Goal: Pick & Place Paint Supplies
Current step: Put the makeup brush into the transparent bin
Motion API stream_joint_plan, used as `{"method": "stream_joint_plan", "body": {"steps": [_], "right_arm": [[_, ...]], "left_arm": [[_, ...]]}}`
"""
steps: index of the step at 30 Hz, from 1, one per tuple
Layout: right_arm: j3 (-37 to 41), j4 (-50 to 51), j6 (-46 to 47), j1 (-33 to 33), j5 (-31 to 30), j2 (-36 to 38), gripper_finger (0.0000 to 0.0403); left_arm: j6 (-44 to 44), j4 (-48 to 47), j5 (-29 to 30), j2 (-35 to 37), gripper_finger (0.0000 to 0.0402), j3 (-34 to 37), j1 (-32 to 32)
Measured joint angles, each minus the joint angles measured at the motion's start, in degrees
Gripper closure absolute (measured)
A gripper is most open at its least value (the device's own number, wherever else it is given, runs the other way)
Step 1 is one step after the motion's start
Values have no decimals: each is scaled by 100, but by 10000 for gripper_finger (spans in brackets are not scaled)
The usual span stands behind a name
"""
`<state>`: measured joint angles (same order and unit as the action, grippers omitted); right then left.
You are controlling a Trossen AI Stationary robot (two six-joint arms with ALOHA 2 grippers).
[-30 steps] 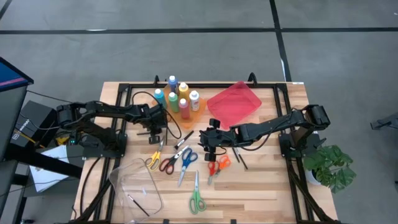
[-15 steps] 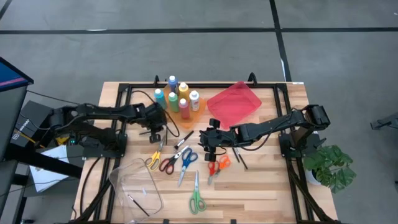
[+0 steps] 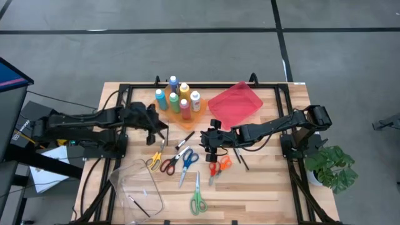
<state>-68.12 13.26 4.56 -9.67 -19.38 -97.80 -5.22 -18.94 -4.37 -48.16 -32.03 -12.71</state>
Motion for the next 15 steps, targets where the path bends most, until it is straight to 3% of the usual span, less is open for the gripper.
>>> {"method": "stream_joint_plan", "body": {"steps": [15], "right_arm": [[0, 0, 0, 0, 0, 0, 244]], "left_arm": [[289, 1870, -1436, 252, 401, -9, 1464]]}}
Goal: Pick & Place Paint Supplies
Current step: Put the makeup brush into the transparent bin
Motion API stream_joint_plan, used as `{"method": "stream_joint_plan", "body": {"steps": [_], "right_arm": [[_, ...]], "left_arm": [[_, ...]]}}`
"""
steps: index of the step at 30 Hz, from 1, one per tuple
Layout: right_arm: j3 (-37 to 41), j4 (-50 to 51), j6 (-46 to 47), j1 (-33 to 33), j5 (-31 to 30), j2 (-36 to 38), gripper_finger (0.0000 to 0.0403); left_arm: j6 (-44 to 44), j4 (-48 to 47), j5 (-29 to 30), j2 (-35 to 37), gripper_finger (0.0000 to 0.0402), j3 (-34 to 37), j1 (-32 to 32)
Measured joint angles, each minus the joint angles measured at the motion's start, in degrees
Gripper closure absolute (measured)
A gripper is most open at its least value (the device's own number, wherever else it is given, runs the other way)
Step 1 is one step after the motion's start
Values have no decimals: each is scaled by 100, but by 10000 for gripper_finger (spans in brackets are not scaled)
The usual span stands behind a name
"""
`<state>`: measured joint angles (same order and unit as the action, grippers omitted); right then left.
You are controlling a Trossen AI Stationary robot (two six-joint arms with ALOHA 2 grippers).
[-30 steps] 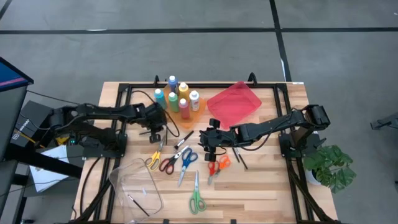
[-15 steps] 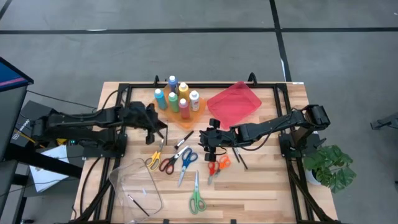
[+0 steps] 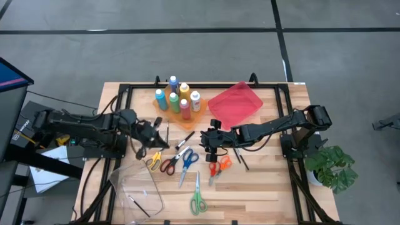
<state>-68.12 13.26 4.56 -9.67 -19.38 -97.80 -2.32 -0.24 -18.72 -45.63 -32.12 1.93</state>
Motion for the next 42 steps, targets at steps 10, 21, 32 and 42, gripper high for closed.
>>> {"method": "stream_joint_plan", "body": {"steps": [10, 21, 32, 42], "right_arm": [[0, 2, 0, 0, 0, 0, 244], [0, 2, 0, 0, 0, 0, 244], [0, 1, 0, 4, 0, 0, 244], [0, -3, 0, 4, -2, 0, 244]], "left_arm": [[1120, 125, -270, -36, 400, 0, 1228], [2345, -103, -2, -598, 401, 0, 2904], [1612, -458, 1167, -1589, 401, 0, 4101], [1610, -1184, 1260, -2106, 401, 0, 4282]]}}
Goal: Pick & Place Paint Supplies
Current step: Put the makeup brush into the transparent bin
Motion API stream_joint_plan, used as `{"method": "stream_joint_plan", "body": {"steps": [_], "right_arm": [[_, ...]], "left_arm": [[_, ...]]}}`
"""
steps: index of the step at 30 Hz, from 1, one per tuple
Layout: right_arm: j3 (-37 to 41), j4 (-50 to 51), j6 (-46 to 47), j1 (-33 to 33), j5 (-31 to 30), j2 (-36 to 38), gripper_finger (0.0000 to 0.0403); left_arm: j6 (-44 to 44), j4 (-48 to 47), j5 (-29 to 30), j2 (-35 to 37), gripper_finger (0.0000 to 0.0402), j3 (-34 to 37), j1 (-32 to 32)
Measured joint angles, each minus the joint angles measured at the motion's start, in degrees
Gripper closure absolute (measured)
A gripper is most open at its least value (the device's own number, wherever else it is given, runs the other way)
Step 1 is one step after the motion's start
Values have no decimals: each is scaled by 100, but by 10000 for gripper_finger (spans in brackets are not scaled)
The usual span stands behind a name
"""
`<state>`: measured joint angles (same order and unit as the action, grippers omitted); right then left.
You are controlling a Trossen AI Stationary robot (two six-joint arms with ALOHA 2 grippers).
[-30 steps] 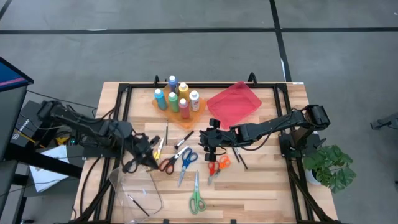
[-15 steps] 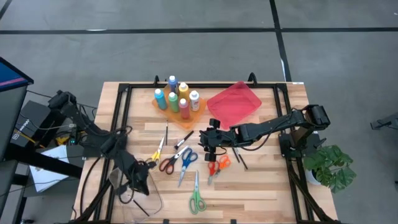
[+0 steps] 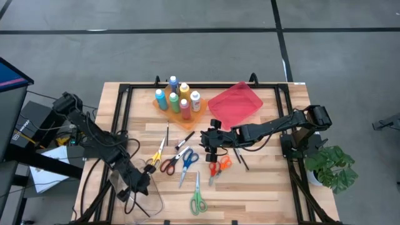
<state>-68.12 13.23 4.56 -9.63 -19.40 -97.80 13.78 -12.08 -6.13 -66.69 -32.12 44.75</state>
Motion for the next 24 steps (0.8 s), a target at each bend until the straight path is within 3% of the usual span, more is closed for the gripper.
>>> {"method": "stream_joint_plan", "body": {"steps": [24], "right_arm": [[0, 0, 2, 0, 0, 0, 244]], "left_arm": [[-20, -83, 11, -464, 396, 0, -4]]}}
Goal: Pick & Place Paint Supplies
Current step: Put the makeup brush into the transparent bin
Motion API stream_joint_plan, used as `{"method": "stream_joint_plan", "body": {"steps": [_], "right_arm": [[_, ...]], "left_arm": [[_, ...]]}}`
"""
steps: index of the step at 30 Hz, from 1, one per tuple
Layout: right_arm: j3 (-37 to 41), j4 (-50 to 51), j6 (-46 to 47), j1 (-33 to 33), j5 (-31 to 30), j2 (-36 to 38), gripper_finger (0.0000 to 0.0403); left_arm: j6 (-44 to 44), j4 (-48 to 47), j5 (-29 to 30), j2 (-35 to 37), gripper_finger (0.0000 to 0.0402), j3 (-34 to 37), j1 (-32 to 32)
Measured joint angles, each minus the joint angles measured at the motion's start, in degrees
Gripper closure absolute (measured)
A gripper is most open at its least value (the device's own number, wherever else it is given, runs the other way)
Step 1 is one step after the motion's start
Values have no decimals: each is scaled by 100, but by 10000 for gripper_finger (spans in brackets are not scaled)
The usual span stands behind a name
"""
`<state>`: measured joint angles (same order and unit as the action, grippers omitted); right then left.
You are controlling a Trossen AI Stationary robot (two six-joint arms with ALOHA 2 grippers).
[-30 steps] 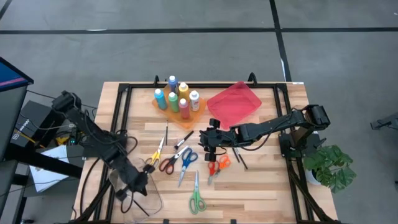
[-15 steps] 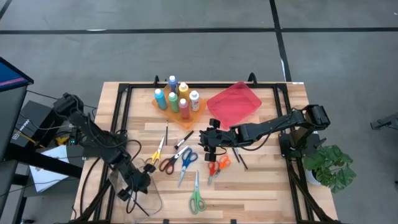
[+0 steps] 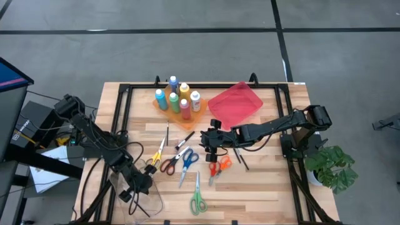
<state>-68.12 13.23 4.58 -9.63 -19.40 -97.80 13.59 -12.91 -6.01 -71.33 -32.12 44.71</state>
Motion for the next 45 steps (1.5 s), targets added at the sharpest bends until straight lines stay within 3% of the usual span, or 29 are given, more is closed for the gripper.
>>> {"method": "stream_joint_plan", "body": {"steps": [14, 18, 23, 27, 30, 35, 37, 39, 45], "right_arm": [[0, 2, 45, 0, 0, 0, 244], [0, 2, 144, 0, 0, 0, 244], [0, 2, 145, 1, 0, 0, 244], [0, 4, 144, 1, 0, 0, 244], [0, 7, 145, 0, 0, 0, 244], [0, 76, 146, -36, 1, 0, 244], [0, 124, 146, -46, 2, 0, 244], [0, 136, 146, -48, 2, 0, 244], [0, 136, 149, -39, 2, 0, 244]], "left_arm": [[639, 183, 314, 97, 298, -1, -22], [677, 412, 373, 439, 271, -178, -141], [372, 1385, 918, 1174, 259, -379, -381], [-1006, 2727, 1902, 1831, 261, -402, -547], [-2087, 3304, 3006, 2230, 260, -405, -612], [-2699, 2821, 6354, 2386, 263, -407, -965], [-2401, 2409, 7208, 2282, 263, -404, -1327], [-1790, 1821, 7290, 2213, 260, -400, -1673], [420, 237, 6157, 1712, 235, -392, -2848]]}}
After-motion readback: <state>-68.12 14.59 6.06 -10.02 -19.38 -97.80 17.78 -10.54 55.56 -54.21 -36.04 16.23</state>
